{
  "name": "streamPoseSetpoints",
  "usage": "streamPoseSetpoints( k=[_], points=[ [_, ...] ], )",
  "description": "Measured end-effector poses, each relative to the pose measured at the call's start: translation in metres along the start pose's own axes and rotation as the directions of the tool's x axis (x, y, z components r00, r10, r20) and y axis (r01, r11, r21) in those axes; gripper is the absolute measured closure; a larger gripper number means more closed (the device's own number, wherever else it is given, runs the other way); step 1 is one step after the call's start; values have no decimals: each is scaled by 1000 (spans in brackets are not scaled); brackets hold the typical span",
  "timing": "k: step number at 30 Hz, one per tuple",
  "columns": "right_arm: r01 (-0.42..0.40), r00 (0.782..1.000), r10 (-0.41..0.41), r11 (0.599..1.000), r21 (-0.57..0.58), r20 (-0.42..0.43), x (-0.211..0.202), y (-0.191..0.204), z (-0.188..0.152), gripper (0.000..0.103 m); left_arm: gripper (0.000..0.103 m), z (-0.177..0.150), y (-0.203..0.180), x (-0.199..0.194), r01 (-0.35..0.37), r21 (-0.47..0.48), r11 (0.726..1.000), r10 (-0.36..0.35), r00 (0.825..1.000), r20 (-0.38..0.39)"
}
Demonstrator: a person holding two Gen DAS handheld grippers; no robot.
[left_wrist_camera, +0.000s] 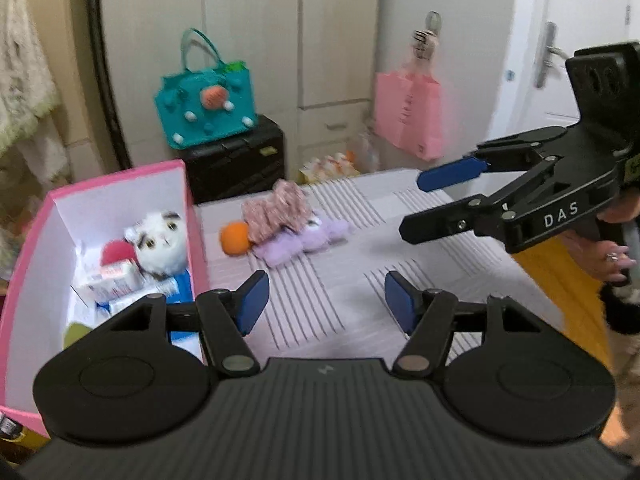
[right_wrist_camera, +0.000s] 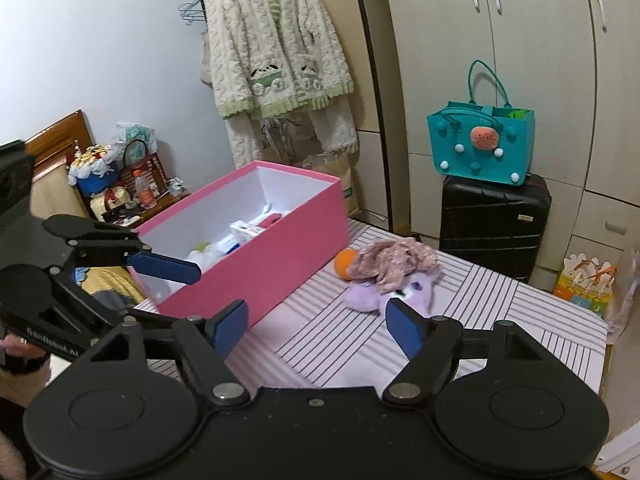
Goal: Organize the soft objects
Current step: 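Reach the right gripper to the pink floral cloth and close on it, then lift the floral cloth with the right gripper while the left gripper grasps the orange sponge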
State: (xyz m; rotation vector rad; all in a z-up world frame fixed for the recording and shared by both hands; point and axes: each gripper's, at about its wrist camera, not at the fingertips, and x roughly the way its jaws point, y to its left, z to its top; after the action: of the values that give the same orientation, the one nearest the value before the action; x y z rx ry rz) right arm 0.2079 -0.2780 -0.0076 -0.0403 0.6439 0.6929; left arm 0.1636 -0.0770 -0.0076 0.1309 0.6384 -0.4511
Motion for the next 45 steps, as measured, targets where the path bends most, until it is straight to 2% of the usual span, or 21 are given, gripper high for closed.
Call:
streamPoseSetpoints(
  k=[3,7,12,18,22,28,34,38,40,43,45],
  points=[
    [-14,1000,14,1000,4,-10,12,-15,6,22,40,6,-6,16,-52,0,999,52,998,21],
    [-23,1000,23,1000,-9,-14,25,-31,19,19,40,15,-9,37,-87,-43,995,89,995,38],
    [-15,999,14,999,-30,-34,53,-56,34,16,40,23,-13,65,-170,-85,982,176,981,80],
    [-69,995,69,998,-4,-78,102,-87,46,16,40,23,-8,99,-207,-190,960,225,971,75],
    [-105,988,103,994,-17,-114,134,-99,50,16,40,20,-5,120,-244,-219,945,265,961,73],
    [-144,971,142,990,4,-191,178,-111,50,16,41,12,3,142,-241,-258,936,263,963,54],
    [-172,960,172,985,19,-219,203,-112,42,17,40,6,4,148,-234,-261,937,265,960,93],
    [-164,962,157,986,-13,-224,204,-113,39,31,40,7,8,151,-207,-283,937,242,966,93],
    [-169,961,168,985,12,-221,203,-117,38,39,40,7,10,151,-190,-296,936,227,969,96],
    [-180,959,184,983,38,-213,199,-125,36,55,40,7,10,150,-171,-296,940,210,972,106],
    [-172,960,183,983,70,-212,197,-132,35,70,40,6,10,149,-159,-292,943,198,974,111]
  ],
)
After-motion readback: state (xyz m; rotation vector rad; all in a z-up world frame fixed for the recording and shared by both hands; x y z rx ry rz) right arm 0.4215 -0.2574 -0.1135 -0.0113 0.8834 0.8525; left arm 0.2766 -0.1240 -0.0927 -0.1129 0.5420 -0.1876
